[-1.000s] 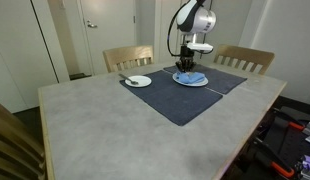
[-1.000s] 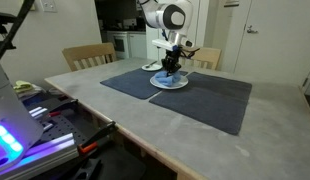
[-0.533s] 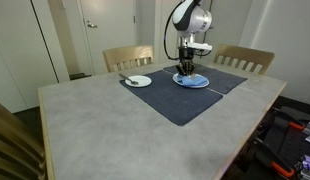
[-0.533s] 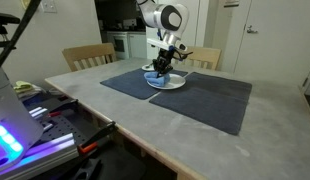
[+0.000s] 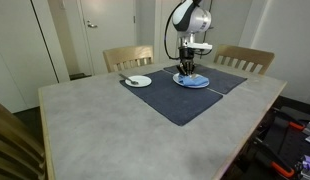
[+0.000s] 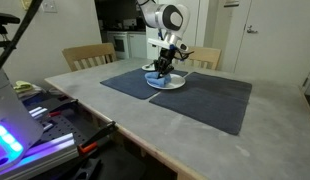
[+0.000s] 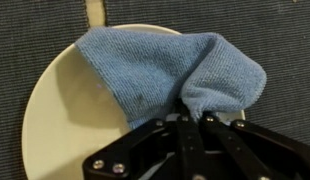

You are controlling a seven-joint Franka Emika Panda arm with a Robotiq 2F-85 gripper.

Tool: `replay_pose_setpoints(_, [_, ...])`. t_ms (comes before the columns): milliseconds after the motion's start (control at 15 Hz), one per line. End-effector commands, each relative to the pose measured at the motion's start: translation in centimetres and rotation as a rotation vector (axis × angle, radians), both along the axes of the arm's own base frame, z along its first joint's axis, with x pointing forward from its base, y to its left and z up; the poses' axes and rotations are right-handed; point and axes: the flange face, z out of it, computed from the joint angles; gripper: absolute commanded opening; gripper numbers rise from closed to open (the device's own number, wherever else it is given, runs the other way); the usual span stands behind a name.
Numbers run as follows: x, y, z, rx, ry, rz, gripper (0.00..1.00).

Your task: Use the blue towel to wipe the white plate

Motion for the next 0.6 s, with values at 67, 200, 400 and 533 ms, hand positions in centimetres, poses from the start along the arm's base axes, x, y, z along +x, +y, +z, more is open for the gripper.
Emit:
replay_pose_setpoints(67, [-0.3, 0.4, -0.4, -0.066, 0.024, 0.034, 0.01])
replay_pose_setpoints(200, [-0.4, 1.6, 0.3, -0.089, 0.029, 0.065, 0.01])
replay_pose_setpoints(400, [-0.7, 3.5, 1.3, -0.143, 0.034, 0.122, 0.01])
replay_pose_setpoints(533, [-0.8, 4.8, 2.1, -0.175, 0.029, 0.161, 0.01])
